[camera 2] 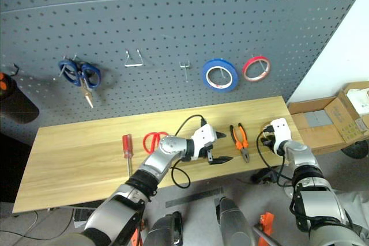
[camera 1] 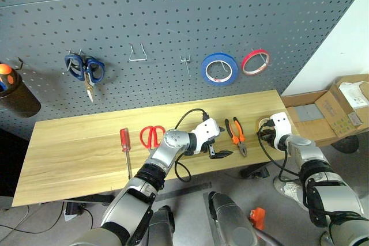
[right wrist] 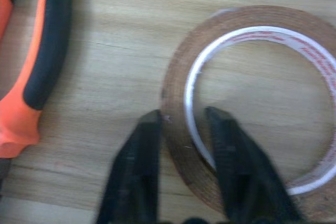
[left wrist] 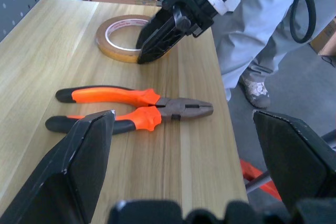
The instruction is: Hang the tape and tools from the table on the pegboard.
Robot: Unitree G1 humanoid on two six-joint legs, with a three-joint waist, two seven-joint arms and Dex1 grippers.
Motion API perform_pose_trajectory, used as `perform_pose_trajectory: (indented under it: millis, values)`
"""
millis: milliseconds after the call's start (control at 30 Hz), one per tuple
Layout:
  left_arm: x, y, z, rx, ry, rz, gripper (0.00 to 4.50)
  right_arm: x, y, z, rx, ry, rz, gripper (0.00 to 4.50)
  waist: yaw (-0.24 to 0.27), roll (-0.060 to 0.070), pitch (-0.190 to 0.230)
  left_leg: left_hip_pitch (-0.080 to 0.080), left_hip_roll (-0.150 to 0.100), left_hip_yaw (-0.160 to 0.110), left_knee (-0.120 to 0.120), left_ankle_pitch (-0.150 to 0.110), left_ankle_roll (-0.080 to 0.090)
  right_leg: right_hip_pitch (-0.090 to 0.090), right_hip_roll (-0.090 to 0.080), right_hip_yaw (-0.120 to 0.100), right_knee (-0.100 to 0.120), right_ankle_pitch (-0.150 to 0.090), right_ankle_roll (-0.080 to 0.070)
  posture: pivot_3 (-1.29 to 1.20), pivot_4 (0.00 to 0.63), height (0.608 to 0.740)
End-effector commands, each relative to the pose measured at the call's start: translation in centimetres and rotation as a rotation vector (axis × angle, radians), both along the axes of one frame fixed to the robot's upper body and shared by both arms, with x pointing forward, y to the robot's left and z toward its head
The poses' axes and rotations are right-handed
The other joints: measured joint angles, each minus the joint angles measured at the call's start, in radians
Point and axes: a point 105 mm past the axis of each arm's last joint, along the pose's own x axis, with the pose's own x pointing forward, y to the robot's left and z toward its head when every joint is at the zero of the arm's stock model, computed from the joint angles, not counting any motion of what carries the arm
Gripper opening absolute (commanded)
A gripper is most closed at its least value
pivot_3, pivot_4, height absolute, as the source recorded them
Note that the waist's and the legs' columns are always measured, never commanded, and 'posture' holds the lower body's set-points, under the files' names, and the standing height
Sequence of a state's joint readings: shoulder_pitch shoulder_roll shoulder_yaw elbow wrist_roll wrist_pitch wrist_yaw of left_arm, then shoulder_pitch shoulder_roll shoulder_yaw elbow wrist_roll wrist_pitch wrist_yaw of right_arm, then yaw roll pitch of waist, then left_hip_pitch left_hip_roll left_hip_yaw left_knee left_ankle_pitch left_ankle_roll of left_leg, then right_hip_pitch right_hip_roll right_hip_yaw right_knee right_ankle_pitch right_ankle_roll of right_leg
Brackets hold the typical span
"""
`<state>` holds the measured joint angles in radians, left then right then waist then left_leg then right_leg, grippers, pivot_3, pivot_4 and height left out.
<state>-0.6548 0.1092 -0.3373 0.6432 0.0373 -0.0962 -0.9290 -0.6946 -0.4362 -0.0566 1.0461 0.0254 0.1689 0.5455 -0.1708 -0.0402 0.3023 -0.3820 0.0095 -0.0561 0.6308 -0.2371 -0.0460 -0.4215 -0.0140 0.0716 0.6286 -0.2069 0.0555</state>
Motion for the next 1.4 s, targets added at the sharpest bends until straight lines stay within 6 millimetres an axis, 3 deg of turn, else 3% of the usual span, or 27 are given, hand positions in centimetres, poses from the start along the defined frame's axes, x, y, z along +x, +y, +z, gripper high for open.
perform_pose_trajectory:
  millis: [33,167,267,400,567,700,800,967,1200,1400]
  values:
    - [0.1,-0.7,1.9,-0.056,-0.058,-0.009,4.50,-1.2,-0.4,-1.7,-0.010,0.056,-0.013,0.13,0.000,0.000,-0.002,0.000,0.000,0.000,0.000,0.000,0.000,0.000,0.000,0.000,0.000,0.000,0.000,-0.20,0.256,0.740]
    - [0.1,0.1,3.3,-0.127,-0.062,0.051,4.50,-1.0,-0.5,0.0,-0.147,-0.055,0.059,0.13,0.002,0.003,-0.010,-0.001,0.000,0.000,0.000,0.000,0.000,-0.001,0.000,0.000,0.000,0.000,0.000,-0.21,0.189,0.740]
    - [-0.4,1.2,4.1,-0.176,-0.041,0.102,4.50,-1.1,0.2,2.6,-0.256,-0.212,0.098,0.13,0.002,0.011,-0.027,-0.005,0.000,0.000,0.000,0.000,-0.001,-0.004,-0.001,0.000,0.000,0.000,0.000,-0.22,0.150,0.740]
    - [-1.7,3.3,4.8,-0.219,-0.010,0.175,4.50,-2.8,2.9,6.1,-0.355,-0.421,0.161,0.13,-0.008,0.024,-0.062,-0.011,-0.001,0.002,0.000,0.000,-0.001,-0.013,-0.003,0.001,0.003,0.001,0.000,-0.24,0.098,0.740]
    - [-2.2,6.7,7.7,-0.345,-0.028,0.388,4.50,-5.2,7.6,9.7,-0.456,-0.685,0.276,0.13,-0.025,0.021,-0.104,-0.015,-0.001,0.001,0.010,0.000,-0.001,-0.020,-0.002,0.001,0.015,0.000,0.001,-0.22,0.054,0.740]
    - [-3.4,9.1,8.6,-0.377,-0.027,0.520,4.50,-6.0,11.0,10.1,-0.430,-0.787,0.341,0.13,-0.044,0.011,-0.139,-0.008,-0.001,0.001,0.015,0.001,-0.001,-0.010,0.000,0.001,0.014,0.002,0.003,-0.18,0.029,0.740]
    - [-3.9,11.4,9.1,-0.402,-0.033,0.641,4.50,-5.8,13.4,10.6,-0.408,-0.861,0.412,0.13,-0.065,0.005,-0.158,0.005,0.000,0.001,0.015,0.001,-0.001,0.004,-0.001,0.000,0.011,-0.003,-0.006,-0.14,0.013,0.740]
    - [-3.5,15.5,10.0,-0.469,-0.048,0.857,4.50,-3.0,16.7,11.2,-0.333,-0.936,0.464,0.13,-0.096,-0.001,-0.174,0.010,0.000,-0.005,0.015,-0.001,-0.004,0.017,-0.001,-0.005,-0.002,-0.002,-0.005,-0.08,0.000,0.740]
    - [-3.7,16.7,9.3,-0.457,-0.063,0.923,4.50,-0.2,21.1,13.2,-0.270,-1.013,0.574,0.13,-0.068,-0.002,-0.188,0.018,-0.001,-0.008,0.011,0.004,0.005,0.026,0.001,-0.004,0.000,0.001,-0.005,-0.01,0.000,0.740]
    - [-4.3,17.5,8.6,-0.462,-0.055,0.966,4.50,-0.5,23.5,14.0,-0.209,-1.062,0.656,0.13,0.007,-0.003,-0.194,0.016,0.000,-0.007,-0.004,0.003,0.003,0.016,0.002,-0.001,0.000,0.002,-0.006,0.02,0.000,0.740]
